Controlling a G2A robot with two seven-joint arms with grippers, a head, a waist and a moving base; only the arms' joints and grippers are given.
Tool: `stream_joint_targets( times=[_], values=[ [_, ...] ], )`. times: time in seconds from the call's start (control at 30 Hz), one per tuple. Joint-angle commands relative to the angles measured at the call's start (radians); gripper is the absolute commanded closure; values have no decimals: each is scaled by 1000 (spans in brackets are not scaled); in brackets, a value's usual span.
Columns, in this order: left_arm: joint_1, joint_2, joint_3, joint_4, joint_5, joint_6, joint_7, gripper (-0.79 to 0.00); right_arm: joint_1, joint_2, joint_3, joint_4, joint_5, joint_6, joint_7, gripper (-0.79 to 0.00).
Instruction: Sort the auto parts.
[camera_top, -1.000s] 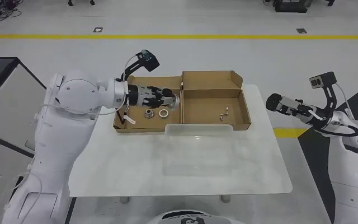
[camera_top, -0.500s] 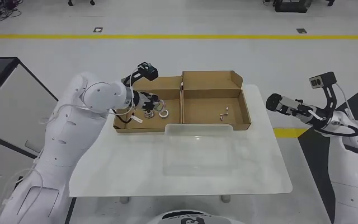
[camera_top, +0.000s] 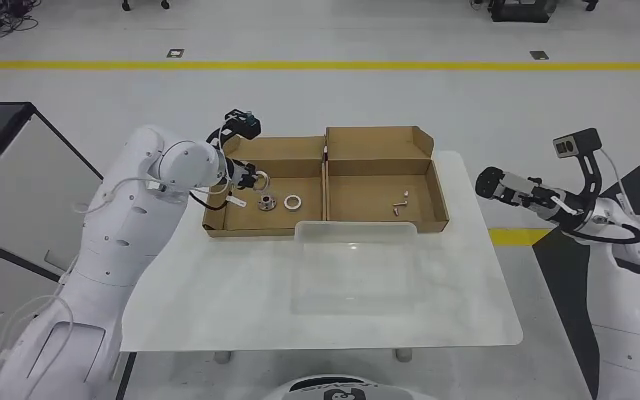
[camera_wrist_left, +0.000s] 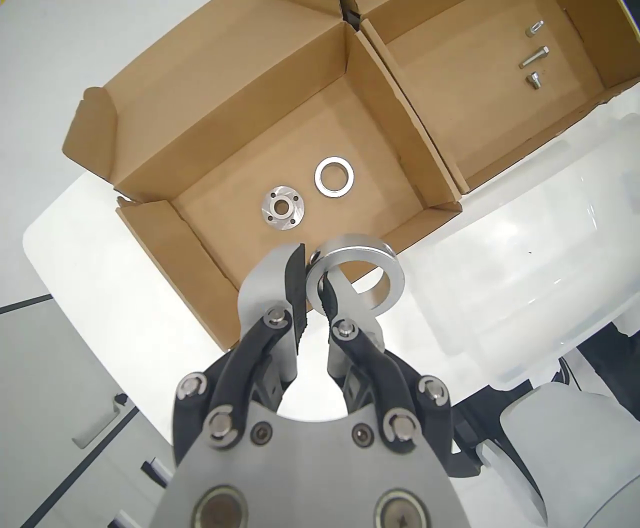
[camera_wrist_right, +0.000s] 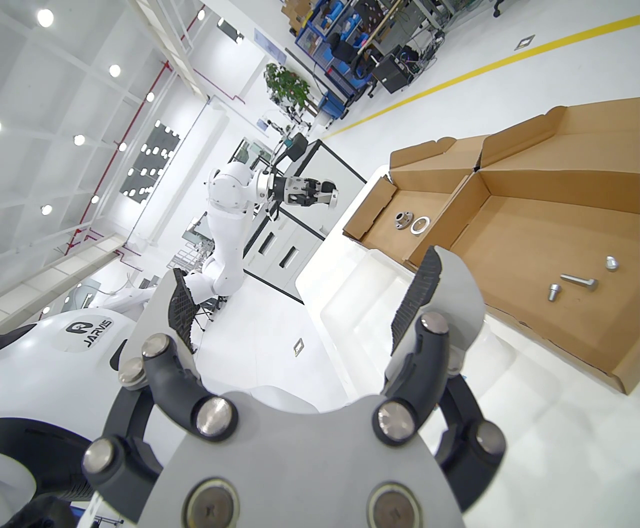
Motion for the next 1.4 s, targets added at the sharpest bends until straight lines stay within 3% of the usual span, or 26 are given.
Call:
stream_joint_targets(
  times=[0.0,1.07,1.37],
  values=[
    [0,0,0,0,-1,0,0,0,0,0,0,0,0,0,0,-785],
    [16,1,6,2,9,-12,26,0,0,0,0,0,0,0,0,-785],
    [0,-11,61,91,34,50,20,0,0,0,0,0,0,0,0,-785]
  ],
)
